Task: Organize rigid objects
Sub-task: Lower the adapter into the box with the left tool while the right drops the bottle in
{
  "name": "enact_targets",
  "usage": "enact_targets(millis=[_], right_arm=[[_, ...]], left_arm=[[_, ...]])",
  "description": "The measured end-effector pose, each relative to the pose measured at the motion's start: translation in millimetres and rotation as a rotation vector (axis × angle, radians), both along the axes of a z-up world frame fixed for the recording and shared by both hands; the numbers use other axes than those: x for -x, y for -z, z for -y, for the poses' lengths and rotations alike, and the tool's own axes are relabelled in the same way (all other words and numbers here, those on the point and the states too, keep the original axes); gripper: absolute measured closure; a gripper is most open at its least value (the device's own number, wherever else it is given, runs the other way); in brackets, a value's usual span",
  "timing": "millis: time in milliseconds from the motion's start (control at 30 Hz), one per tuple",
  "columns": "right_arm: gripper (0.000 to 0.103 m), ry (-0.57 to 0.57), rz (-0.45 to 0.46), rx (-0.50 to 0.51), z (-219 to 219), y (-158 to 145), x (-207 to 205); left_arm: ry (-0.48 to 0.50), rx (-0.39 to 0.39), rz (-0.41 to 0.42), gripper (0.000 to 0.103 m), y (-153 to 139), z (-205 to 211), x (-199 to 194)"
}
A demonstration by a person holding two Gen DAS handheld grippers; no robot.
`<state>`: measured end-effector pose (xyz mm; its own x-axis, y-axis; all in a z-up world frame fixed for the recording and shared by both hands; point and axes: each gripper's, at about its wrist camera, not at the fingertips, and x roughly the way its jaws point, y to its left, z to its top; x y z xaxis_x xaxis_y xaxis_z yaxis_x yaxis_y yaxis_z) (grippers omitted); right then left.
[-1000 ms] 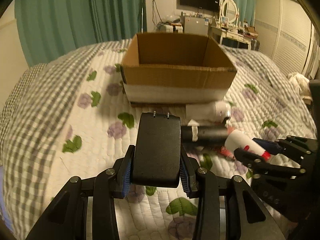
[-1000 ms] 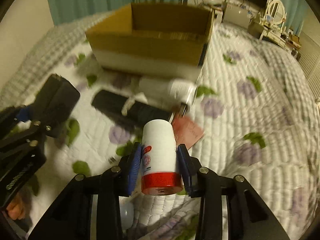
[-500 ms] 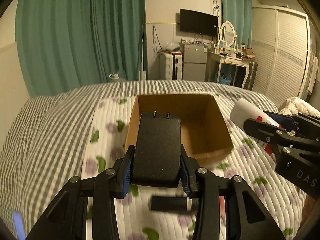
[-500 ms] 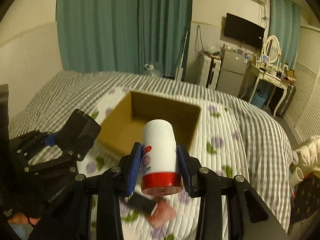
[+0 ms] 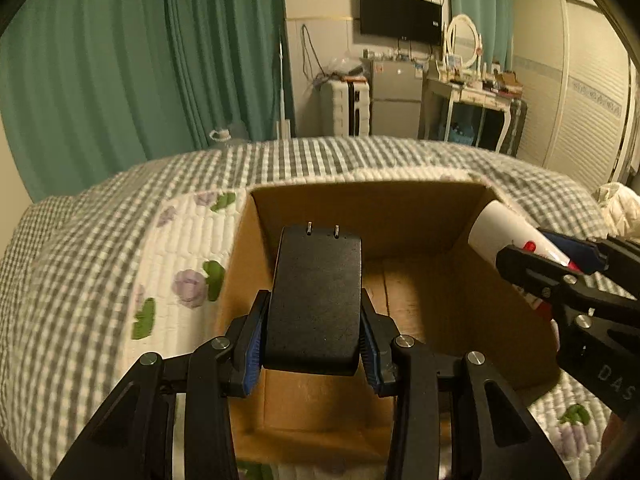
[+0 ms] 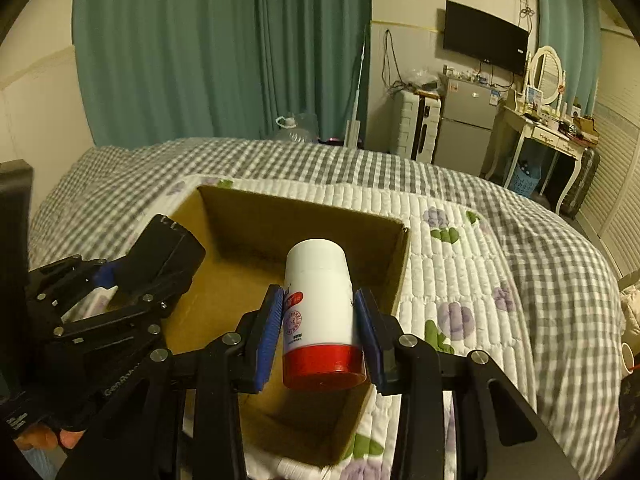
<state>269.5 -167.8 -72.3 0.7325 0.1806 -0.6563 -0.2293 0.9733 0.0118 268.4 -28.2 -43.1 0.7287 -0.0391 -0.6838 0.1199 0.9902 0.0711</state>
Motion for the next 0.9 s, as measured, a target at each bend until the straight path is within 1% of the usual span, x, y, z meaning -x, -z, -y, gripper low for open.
enact_targets(millis=[167,200,267,300,333,400,433,567,600,633,667,700,733,767,800,833,867,900], right_arm=[[0.067,-0.01,-0.024,-0.004,1,15,-15],[0.067,-0.012,-0.025,-0.004,0,16,-16],[0.066,-0.01,-0.033,-0.008,0,18,-18],[0.066,-0.008,-0.037,-0.01,1,19,-19],[0.066,-0.004,-0.048,-0.012,1,20,-20],[0.066,0.006,-0.028,-0.018,3,15,-16],[0.066,0.009,-0.019,-0.02,4,11,-14],[0.066,0.038,0.03,-0.016,11,-15,2],[0.065,0.045,0.04,-0.013,13,-21,6],[0.057,0.055,0.051,-0.011,15,-29,13],[0.053,0.068,0.064,-0.013,17,-38,21],[0.045,0.074,0.074,-0.015,19,-45,29],[0.04,0.078,0.083,-0.018,20,-53,37],[0.037,0.079,0.089,-0.019,21,-63,49],[0.031,0.078,0.088,-0.014,21,-69,56],[0.028,0.075,0.086,-0.008,22,-76,66],[0.027,0.065,0.082,-0.007,23,-84,79],[0.024,0.056,0.077,-0.01,24,-92,92]], left_arm=[[-0.001,0.006,-0.051,0.062,19,0,-14],[0.001,0.008,-0.048,0.062,19,1,-13],[0.002,-0.007,0.013,0.06,13,3,-5],[0.011,-0.018,0.027,0.059,10,5,-4],[0.018,-0.029,0.032,0.053,8,7,-2],[0.013,-0.043,0.037,0.048,4,8,0],[0.009,-0.044,0.04,0.048,2,8,2],[-0.003,-0.01,0.033,0.047,-11,2,12],[0.0,0.003,0.041,0.042,-19,-1,19],[0.002,0.013,0.051,0.034,-26,-3,26],[0.0,0.017,0.064,0.03,-34,-6,34],[-0.004,0.019,0.08,0.022,-43,-8,43],[-0.009,0.024,0.097,0.015,-53,-10,52],[-0.01,0.033,0.111,0.012,-63,-13,62],[-0.011,0.036,0.119,0.007,-73,-15,70],[-0.016,0.033,0.127,0.003,-81,-17,77],[-0.025,0.023,0.139,0.002,-89,-19,86],[-0.037,0.004,0.156,0.0,-100,-23,98]])
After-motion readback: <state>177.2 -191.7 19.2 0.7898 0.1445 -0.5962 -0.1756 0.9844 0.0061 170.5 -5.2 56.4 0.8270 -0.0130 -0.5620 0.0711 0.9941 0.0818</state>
